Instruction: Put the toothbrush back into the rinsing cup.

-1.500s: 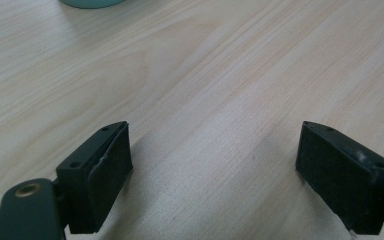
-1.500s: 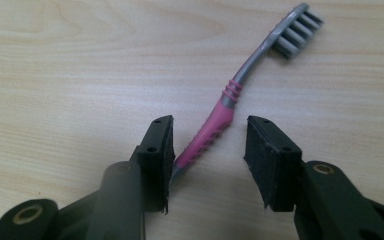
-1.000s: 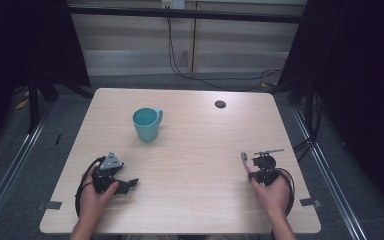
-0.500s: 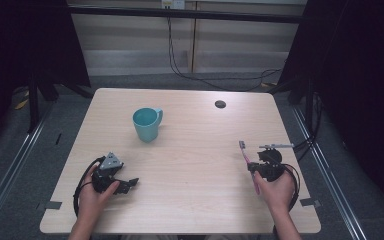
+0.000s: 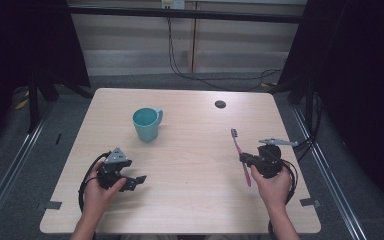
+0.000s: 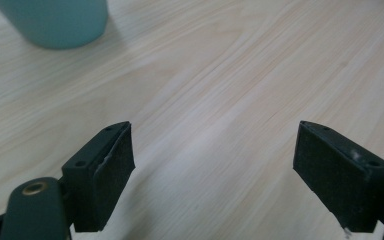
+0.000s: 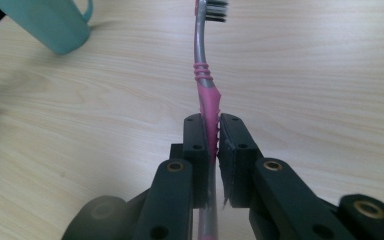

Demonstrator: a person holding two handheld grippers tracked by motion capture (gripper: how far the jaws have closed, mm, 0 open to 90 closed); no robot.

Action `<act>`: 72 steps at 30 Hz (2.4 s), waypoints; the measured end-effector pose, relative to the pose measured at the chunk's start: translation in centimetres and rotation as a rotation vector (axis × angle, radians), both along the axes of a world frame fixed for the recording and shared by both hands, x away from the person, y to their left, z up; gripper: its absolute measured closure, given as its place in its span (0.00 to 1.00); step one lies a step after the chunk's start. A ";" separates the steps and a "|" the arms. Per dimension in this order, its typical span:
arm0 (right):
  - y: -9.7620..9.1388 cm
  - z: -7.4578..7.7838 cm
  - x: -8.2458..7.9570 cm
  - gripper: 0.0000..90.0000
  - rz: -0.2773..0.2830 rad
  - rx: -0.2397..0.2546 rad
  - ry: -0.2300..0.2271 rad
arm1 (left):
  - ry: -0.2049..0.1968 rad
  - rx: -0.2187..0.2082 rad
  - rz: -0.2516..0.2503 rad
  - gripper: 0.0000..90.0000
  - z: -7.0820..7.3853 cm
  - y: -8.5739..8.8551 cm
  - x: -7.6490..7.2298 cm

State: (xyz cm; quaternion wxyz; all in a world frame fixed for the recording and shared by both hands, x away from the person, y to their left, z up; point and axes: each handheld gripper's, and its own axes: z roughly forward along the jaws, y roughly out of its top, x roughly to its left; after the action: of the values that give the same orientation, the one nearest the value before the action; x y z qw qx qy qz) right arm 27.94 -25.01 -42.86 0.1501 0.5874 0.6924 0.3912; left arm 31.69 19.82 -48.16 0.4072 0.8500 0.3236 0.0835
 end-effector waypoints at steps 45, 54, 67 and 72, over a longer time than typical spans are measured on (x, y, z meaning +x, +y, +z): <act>3.7 0.9 -1.1 0.92 0.119 0.076 -0.139 | 0.143 -0.215 -0.082 0.36 5.7 -11.0 3.0; 4.2 0.7 -1.1 0.92 0.135 0.073 -0.145 | 0.169 -0.260 -0.096 0.38 6.6 -12.6 3.5; 5.2 0.7 -1.3 0.92 0.157 0.087 -0.147 | 0.192 -0.304 -0.099 0.42 7.3 -13.7 3.9; 5.8 0.6 -1.3 0.92 0.167 0.091 -0.148 | 0.217 -0.339 -0.099 0.42 7.3 -14.1 4.1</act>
State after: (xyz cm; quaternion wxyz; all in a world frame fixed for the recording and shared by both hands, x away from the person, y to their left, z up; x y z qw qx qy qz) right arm 26.66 -19.22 -42.23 0.1408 0.5033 0.7076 0.4756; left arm 35.79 5.73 -40.87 0.5109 0.7881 0.3327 -0.0842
